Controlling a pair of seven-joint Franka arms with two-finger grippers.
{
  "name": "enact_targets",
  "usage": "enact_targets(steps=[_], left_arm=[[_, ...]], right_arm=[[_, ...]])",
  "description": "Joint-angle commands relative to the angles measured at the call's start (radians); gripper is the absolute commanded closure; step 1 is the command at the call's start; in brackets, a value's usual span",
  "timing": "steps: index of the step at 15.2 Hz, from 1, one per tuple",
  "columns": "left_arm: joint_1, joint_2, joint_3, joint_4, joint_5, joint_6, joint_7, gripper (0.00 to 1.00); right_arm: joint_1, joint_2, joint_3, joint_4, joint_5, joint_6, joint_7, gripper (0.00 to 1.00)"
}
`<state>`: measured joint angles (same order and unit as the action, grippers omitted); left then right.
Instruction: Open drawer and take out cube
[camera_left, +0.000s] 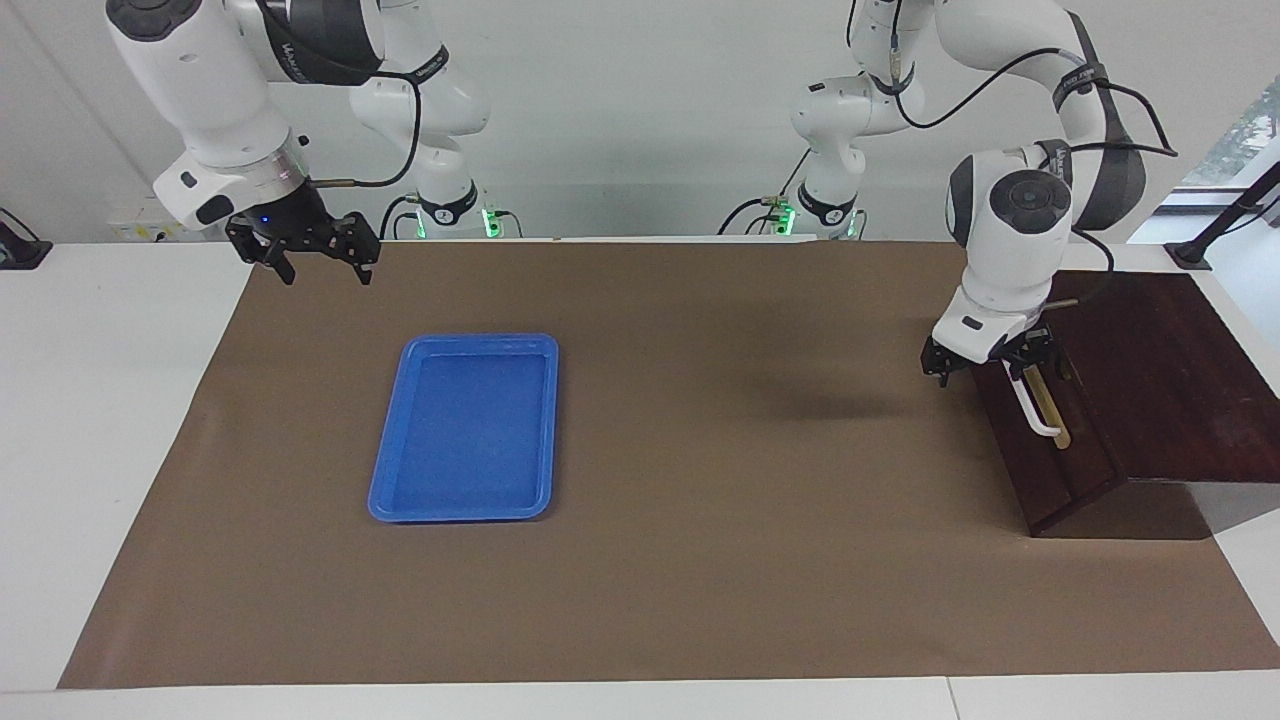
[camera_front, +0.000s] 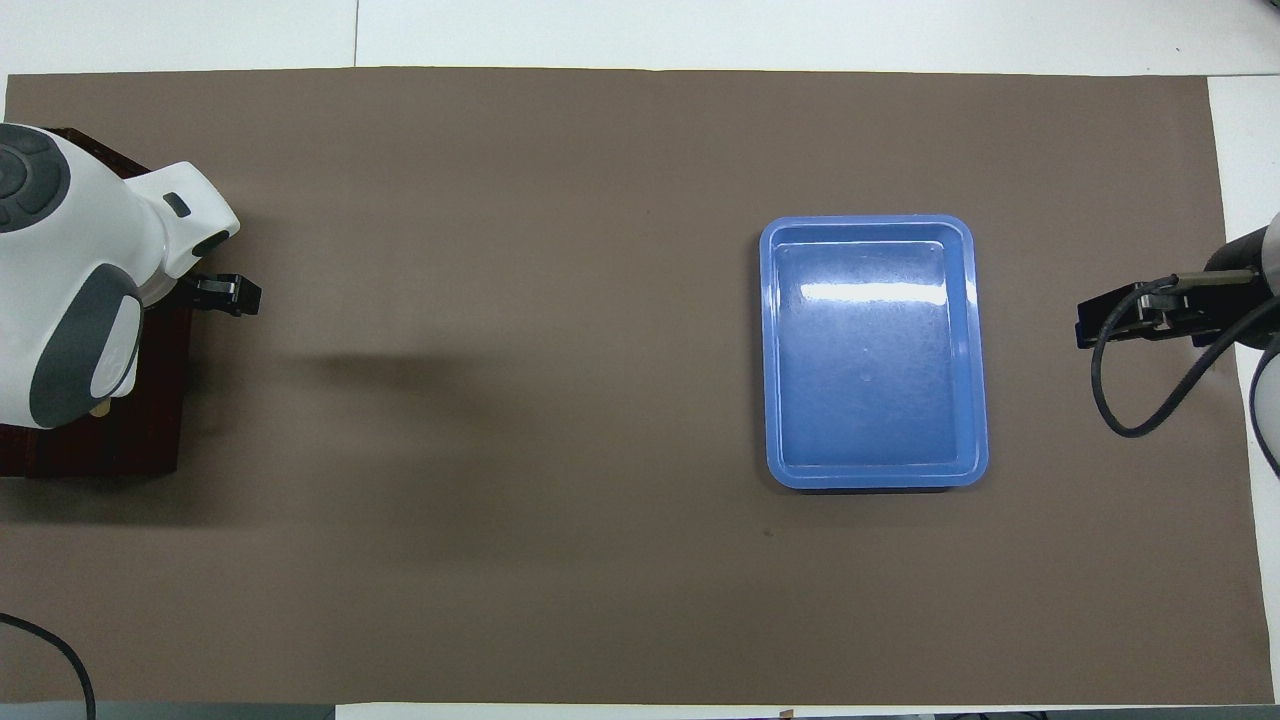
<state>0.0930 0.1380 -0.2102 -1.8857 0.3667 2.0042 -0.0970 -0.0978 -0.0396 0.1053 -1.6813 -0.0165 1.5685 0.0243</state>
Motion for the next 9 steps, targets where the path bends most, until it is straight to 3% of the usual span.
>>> enact_targets(steps=[1,9], left_arm=[[0.054,-0.011,0.0,-0.071,0.026,0.093,0.011,0.0],[0.063,-0.011,0.002,-0.11,0.028,0.139,0.011,0.0]], right_arm=[[-0.01,-0.006,0.005,-0.001,0.013,0.002,0.014,0.0],[-0.01,-0.006,0.005,-0.001,0.013,0.001,0.014,0.0]])
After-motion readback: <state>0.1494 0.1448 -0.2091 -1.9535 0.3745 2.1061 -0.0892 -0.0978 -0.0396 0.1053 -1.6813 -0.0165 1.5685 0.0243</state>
